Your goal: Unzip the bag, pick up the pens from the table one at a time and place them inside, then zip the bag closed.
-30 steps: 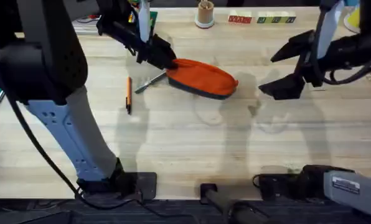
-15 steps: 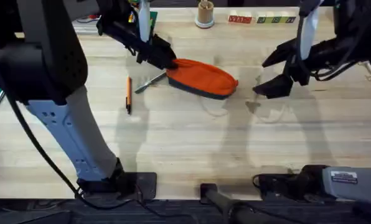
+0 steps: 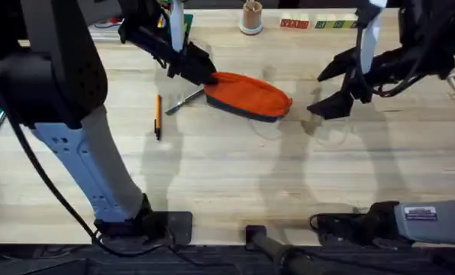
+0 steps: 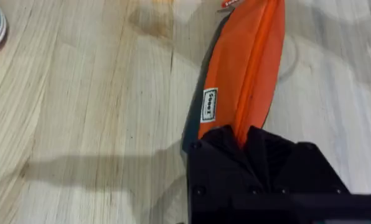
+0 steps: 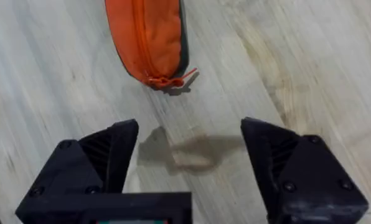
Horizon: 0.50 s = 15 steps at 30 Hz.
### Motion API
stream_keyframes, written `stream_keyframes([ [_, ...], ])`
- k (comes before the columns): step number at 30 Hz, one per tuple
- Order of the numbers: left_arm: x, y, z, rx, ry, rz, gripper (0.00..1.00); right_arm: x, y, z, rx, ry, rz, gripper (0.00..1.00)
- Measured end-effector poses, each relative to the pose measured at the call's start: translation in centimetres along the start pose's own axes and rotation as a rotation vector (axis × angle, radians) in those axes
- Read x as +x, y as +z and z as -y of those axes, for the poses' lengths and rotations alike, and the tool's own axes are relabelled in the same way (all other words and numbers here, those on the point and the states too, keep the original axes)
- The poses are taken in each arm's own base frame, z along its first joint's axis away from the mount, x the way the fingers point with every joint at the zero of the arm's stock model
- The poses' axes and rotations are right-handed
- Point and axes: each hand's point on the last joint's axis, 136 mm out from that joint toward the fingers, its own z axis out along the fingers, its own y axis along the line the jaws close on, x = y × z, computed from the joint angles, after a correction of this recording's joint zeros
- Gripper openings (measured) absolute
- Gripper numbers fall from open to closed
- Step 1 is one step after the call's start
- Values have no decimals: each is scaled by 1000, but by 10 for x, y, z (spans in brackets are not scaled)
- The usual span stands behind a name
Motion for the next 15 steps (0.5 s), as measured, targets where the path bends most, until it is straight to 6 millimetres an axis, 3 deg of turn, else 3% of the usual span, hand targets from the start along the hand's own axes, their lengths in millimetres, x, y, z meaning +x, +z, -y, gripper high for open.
stream_keyframes([
  [15, 0, 0, 0, 0, 0, 0, 42, -4, 30, 0, -46, -82, -8, 996],
])
